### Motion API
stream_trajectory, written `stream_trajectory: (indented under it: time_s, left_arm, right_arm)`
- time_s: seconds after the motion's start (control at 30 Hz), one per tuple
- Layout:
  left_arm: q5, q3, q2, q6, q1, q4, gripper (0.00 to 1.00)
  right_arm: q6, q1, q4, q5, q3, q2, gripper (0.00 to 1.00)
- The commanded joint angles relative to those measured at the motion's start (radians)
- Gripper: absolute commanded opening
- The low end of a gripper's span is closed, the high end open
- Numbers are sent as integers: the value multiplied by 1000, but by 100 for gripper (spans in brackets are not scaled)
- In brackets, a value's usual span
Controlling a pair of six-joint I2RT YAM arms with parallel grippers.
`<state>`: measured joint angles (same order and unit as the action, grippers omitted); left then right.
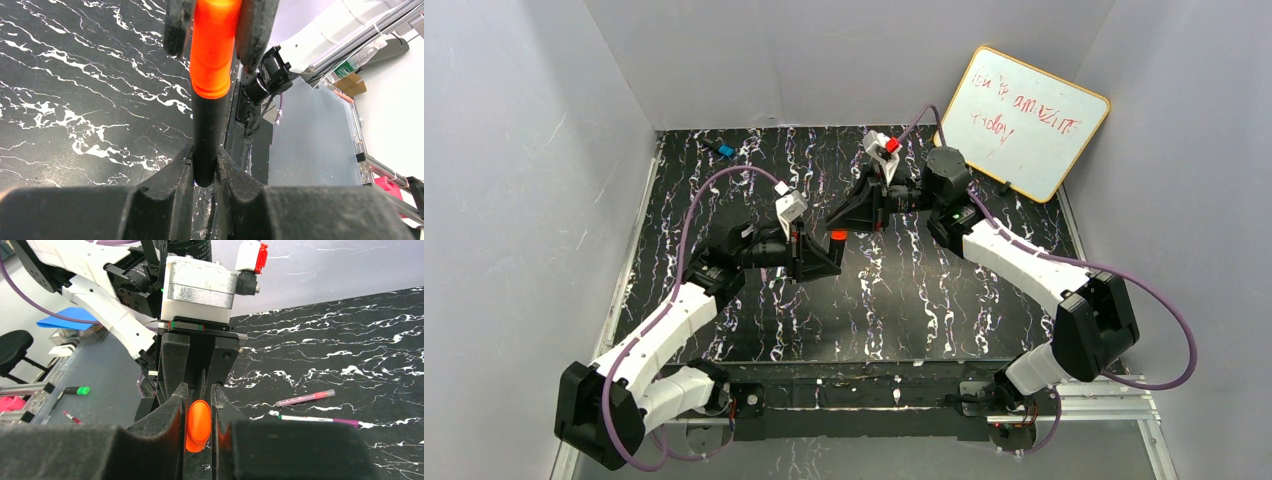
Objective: Insert the pens into the pen caps
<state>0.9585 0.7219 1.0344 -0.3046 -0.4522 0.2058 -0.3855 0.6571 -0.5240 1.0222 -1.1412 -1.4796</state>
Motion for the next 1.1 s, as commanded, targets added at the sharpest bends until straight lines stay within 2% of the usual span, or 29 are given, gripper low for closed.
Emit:
stream_trajectory:
  time_s: [0.0,0.43,1.07]
  left_arm:
    - [-41,85,-37,-68,38,260,0]
    - [-47,201,5,-82,53,302,0]
    - [-17,357,18,6,101,177,0]
  right_arm:
    - [32,49,91,73,63,2,1]
    - [-5,110,29,48,105,-8,1]
    - [15,128,63,42,190,-6,1]
